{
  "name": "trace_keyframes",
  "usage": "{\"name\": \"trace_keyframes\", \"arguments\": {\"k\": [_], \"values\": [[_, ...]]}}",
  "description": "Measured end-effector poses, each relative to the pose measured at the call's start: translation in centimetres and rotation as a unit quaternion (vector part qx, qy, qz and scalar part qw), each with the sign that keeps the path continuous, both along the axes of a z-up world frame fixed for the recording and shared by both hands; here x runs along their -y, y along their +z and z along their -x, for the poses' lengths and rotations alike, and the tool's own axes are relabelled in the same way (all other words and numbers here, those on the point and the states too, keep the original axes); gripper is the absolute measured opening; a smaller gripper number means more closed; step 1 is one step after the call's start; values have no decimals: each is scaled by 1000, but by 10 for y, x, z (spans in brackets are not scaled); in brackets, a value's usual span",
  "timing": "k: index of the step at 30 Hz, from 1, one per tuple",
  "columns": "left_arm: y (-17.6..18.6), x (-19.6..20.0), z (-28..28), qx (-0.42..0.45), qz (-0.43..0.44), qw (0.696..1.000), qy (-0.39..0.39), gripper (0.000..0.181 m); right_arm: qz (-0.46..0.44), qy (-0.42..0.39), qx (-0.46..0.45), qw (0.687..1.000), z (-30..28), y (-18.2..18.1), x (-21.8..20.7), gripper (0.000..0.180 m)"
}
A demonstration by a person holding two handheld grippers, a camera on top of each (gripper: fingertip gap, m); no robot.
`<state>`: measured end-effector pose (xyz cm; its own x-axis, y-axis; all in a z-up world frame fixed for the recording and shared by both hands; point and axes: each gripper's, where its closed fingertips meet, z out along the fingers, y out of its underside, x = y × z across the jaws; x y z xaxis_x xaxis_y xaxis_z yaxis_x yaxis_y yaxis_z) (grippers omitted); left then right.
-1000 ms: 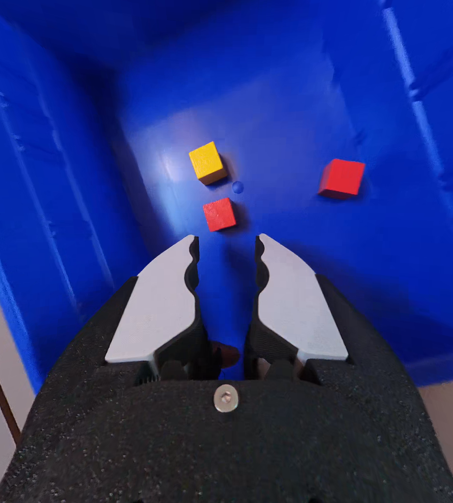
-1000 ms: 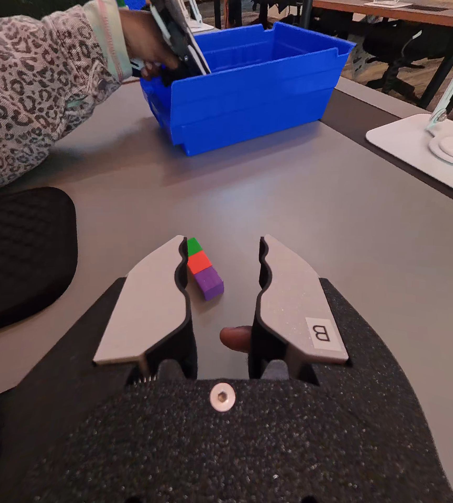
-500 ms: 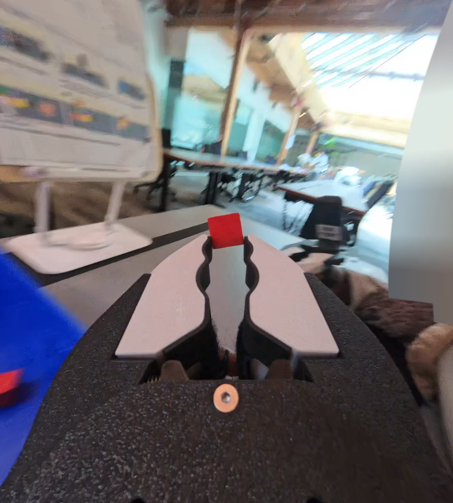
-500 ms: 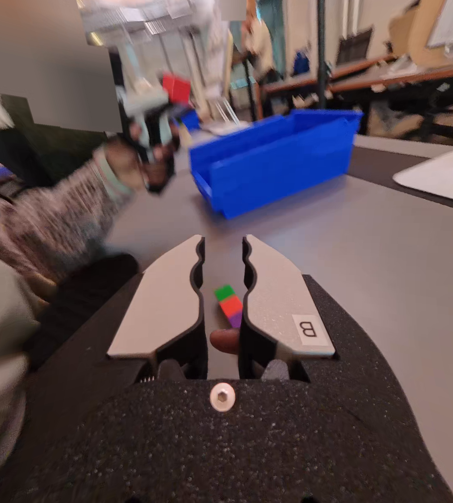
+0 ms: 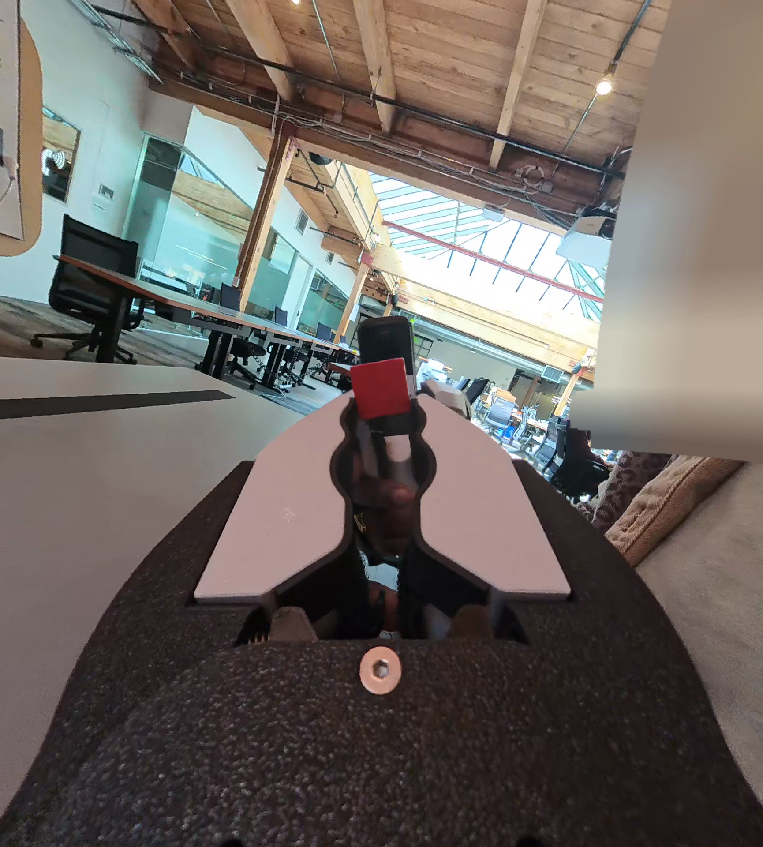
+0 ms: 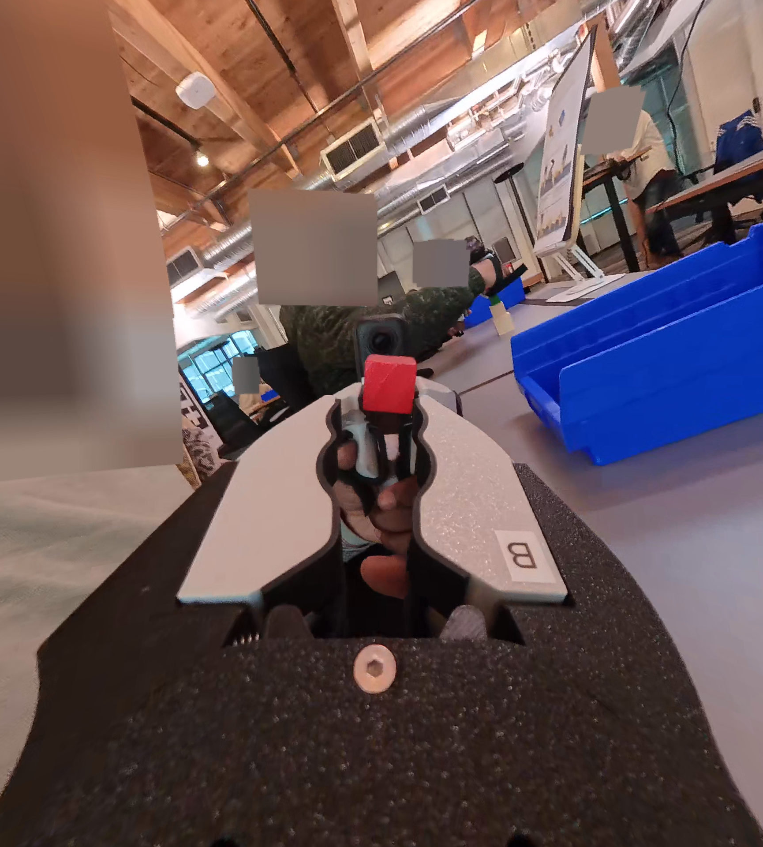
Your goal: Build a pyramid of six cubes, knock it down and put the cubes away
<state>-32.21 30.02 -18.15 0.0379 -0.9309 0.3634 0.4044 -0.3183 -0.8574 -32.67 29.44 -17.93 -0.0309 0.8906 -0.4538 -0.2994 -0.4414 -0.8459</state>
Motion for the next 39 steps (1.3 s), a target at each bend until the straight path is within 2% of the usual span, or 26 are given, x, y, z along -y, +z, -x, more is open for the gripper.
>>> {"name": "trace_keyframes", "arguments": {"k": [3,7,13,17,19,20,22,25,27,29,33,39], "values": [[-4,1,0,-5,-1,1000,-2,21,3,-10,11,1000,0,-4,-5,20],[-9,-1,0,-14,2,1000,-4,21,4,-13,35,999,1,-9,-7,21],[-13,0,-1,-23,-1,1000,-1,21,16,-17,19,1000,2,-9,-9,20],[-21,-3,-4,-48,8,999,8,24,-42,-42,71,996,-3,-11,-12,20],[-40,-20,-2,-107,32,992,64,34,-95,-52,124,986,-17,-7,-16,20],[-53,-30,1,-146,48,983,96,35,-124,-66,179,974,-25,-10,-22,20],[-80,-38,4,-227,67,965,114,37,-183,-71,331,923,-41,-32,-31,20],[-109,-29,-7,-312,82,944,71,40,-201,-13,516,833,-55,-72,-32,21],[-128,-20,-14,-364,88,926,41,46,-196,23,599,776,-60,-94,-34,20],[-133,-17,-17,-387,81,918,32,47,-191,61,646,737,-59,-111,-33,20],[-132,-19,-15,-382,85,920,36,45,-190,103,693,688,-53,-130,-36,20],[-134,-17,-17,-389,85,917,28,44,-187,112,713,667,-49,-136,-40,21]]}}
